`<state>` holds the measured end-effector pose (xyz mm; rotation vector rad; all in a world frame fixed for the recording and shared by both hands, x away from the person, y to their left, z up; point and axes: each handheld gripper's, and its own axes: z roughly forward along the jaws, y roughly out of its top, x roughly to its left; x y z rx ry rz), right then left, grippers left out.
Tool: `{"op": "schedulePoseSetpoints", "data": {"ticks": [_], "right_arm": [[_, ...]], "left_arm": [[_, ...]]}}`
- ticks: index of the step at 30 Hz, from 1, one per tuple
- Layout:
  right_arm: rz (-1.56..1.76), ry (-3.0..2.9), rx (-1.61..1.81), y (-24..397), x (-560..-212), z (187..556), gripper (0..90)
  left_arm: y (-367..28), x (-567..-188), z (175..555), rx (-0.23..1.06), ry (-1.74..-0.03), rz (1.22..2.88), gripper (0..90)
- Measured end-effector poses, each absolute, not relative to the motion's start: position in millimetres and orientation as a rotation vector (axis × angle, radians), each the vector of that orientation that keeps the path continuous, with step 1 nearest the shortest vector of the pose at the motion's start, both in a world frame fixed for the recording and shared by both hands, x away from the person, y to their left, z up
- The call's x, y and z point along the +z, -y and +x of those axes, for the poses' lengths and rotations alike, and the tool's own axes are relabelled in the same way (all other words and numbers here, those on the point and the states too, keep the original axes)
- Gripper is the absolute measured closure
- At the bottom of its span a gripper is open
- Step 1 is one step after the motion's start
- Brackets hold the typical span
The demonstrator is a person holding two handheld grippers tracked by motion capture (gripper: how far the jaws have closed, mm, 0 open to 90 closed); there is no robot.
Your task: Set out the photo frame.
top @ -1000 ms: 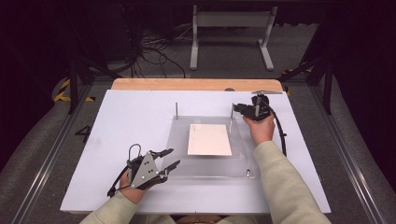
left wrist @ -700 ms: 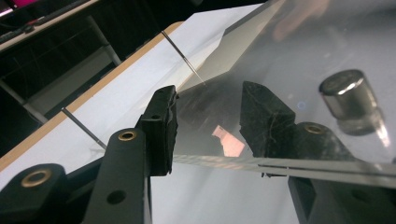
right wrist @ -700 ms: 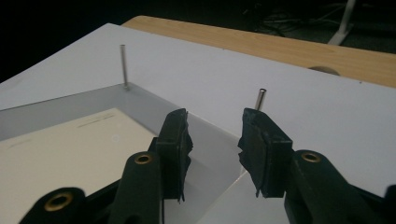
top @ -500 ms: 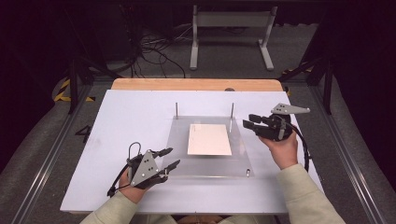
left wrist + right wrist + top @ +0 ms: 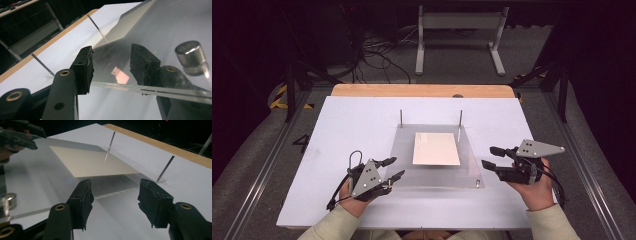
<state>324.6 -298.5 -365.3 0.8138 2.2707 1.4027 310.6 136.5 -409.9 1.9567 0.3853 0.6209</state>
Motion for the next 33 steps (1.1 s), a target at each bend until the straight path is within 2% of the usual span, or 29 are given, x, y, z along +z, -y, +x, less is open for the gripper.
{"op": "schedulePoseSetpoints", "data": {"ticks": [10,13,19,24,29,33], "right_arm": [[0.732,-2.354,1.272,303,-369,307,35.4],[0.69,-2.395,1.217,299,-374,304,34.0],[0.576,-2.397,1.257,281,-376,300,25.1],[0.462,-2.361,1.288,270,-380,299,23.9],[0.369,-2.308,1.33,263,-386,302,28.7],[0.349,-2.255,1.391,265,-387,304,49.3]], "left_arm": [[-139,-408,312,0.604,-0.381,1.94,51.7],[-139,-408,312,0.601,-0.387,1.939,51.8],[-139,-407,312,0.6,-0.386,1.939,51.7],[-139,-407,313,0.595,-0.387,1.933,51.5],[-139,-407,313,0.594,-0.383,1.933,51.5],[-139,-407,313,0.59,-0.382,1.933,52.1]]}}
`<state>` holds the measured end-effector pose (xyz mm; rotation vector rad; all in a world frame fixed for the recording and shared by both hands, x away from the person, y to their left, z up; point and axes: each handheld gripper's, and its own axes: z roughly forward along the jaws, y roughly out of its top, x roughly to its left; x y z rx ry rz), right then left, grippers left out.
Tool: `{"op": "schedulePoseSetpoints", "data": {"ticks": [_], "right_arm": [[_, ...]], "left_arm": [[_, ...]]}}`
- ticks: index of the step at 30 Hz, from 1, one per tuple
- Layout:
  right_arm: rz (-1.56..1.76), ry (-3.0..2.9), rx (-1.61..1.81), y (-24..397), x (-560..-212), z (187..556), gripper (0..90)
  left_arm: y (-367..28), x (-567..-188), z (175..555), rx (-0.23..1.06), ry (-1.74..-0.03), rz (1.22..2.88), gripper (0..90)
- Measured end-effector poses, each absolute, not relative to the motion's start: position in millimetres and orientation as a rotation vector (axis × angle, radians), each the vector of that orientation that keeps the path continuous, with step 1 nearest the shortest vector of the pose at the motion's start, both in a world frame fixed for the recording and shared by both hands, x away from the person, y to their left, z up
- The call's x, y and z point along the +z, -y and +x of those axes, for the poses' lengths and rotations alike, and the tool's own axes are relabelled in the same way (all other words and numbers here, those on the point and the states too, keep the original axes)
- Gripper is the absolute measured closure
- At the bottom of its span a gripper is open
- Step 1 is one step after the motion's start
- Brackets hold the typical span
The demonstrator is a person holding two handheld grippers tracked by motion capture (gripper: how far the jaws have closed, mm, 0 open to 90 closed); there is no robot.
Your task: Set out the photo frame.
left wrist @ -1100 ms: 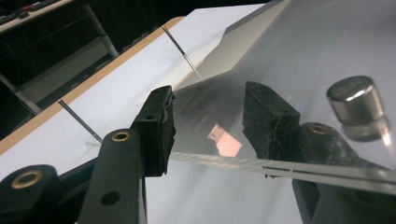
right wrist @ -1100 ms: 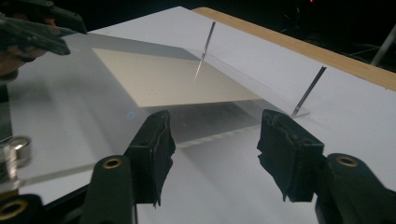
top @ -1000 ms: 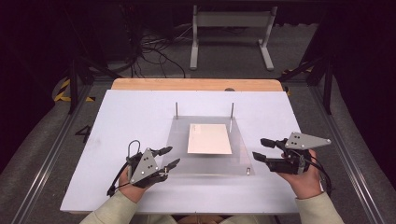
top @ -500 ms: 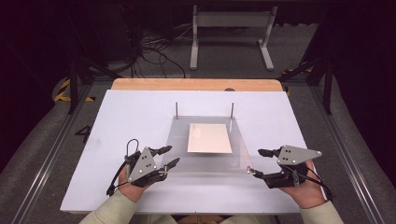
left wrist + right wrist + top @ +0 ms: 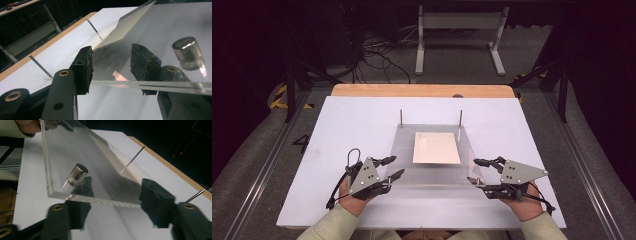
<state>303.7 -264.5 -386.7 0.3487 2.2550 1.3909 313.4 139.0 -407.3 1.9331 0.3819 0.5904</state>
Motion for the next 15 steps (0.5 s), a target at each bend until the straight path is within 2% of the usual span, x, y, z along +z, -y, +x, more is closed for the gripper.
{"op": "schedulePoseSetpoints", "data": {"ticks": [4,15], "right_arm": [[0.298,-2.178,1.412,262,-386,299,58.3],[0.366,-2.174,1.439,261,-371,289,59.0]], "left_arm": [[-138,-405,313,0.594,-0.383,1.933,53.8],[-139,-389,303,0.586,-0.356,1.918,55.6]]}}
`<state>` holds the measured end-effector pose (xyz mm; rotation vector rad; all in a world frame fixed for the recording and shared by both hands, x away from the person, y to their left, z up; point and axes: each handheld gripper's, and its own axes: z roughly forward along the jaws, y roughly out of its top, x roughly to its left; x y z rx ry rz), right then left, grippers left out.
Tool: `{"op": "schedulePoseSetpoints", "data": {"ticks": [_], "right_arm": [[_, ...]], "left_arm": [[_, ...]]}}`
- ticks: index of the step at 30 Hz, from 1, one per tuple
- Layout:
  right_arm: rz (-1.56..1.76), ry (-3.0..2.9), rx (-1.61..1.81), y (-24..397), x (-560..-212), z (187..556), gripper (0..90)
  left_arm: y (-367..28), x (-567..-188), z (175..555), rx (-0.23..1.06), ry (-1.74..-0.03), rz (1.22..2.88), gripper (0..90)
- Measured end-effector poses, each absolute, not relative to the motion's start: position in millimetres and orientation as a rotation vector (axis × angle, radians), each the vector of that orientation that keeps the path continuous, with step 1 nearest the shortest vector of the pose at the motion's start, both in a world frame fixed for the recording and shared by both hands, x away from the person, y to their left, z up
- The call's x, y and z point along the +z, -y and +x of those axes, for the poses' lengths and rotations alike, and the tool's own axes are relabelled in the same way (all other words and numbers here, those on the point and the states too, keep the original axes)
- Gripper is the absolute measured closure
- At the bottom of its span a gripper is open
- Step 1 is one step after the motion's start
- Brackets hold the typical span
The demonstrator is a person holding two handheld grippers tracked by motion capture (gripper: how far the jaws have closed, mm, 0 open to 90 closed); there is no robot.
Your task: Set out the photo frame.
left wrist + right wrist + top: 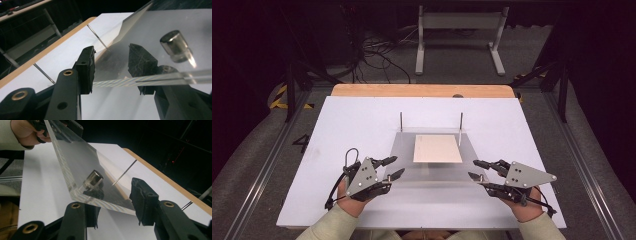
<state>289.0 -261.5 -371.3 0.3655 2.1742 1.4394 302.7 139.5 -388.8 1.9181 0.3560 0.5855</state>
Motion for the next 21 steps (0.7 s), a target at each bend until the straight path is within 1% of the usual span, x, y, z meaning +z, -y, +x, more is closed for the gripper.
{"op": "schedulePoseSetpoints", "data": {"ticks": [8,15,21], "right_arm": [[0.402,-2.169,1.476,264,-354,278,59.1],[0.423,-2.162,1.54,265,-341,270,59.4],[0.414,-2.133,1.555,265,-335,268,59.8]], "left_arm": [[-143,-374,292,0.561,-0.323,1.881,57.3],[-148,-361,287,0.5,-0.326,1.851,57.3],[-149,-355,287,0.513,-0.322,1.829,57.6]]}}
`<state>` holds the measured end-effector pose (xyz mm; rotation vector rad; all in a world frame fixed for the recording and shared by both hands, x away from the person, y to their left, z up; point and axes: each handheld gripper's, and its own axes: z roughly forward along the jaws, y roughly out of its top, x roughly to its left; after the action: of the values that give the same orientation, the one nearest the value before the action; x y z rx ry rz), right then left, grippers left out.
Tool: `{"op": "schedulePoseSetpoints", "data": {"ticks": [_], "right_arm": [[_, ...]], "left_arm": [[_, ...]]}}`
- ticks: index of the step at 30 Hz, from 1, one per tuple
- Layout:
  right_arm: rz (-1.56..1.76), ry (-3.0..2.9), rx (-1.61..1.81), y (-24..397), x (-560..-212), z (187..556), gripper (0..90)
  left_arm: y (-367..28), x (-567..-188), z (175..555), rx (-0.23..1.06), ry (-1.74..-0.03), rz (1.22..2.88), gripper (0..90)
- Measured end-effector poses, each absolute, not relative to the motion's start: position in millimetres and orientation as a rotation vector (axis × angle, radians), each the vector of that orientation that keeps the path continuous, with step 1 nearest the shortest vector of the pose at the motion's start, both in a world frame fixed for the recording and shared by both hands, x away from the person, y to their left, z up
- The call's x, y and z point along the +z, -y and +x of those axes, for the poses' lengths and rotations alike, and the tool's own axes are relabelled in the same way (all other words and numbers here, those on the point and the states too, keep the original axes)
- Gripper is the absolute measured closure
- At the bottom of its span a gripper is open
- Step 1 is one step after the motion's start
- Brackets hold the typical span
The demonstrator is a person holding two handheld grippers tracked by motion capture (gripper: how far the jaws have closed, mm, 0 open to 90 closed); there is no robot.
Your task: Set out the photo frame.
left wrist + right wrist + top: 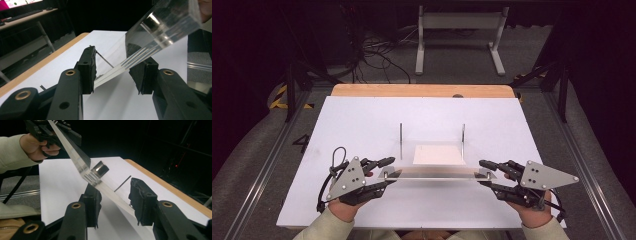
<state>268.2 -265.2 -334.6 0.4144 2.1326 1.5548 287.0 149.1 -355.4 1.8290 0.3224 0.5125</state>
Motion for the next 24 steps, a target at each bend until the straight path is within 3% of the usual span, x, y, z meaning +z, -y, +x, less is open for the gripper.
{"op": "schedulePoseSetpoints", "data": {"ticks": [9,18,24], "right_arm": [[0.433,-2.057,1.58,264,-326,279,59.8],[0.447,-2.009,1.583,263,-316,293,59.7],[0.46,-1.973,1.606,263,-309,306,59.7]], "left_arm": [[-147,-347,304,0.516,-0.355,1.772,54.9],[-149,-353,322,0.551,-0.455,1.723,40.9],[-161,-357,324,0.572,-0.493,1.717,41.6]]}}
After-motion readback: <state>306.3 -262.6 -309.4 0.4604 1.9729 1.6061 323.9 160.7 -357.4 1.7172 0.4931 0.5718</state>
